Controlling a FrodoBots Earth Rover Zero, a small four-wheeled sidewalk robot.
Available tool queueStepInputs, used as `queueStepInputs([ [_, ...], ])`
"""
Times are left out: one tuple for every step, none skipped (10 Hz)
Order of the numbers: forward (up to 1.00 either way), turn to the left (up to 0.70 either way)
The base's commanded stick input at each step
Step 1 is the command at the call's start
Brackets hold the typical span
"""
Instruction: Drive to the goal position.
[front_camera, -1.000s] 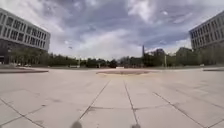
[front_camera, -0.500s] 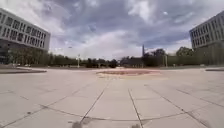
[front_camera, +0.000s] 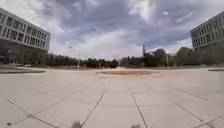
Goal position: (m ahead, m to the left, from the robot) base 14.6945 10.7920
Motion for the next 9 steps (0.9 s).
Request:
queueStepInputs([
  [0.7, 0.0],
  [0.7, 0.0],
  [0.7, 0.0],
  [0.7, 0.0],
  [0.7, 0.0],
  [0.7, 0.0],
  [0.7, 0.0],
  [0.7, 0.0],
  [0.7, 0.0],
])
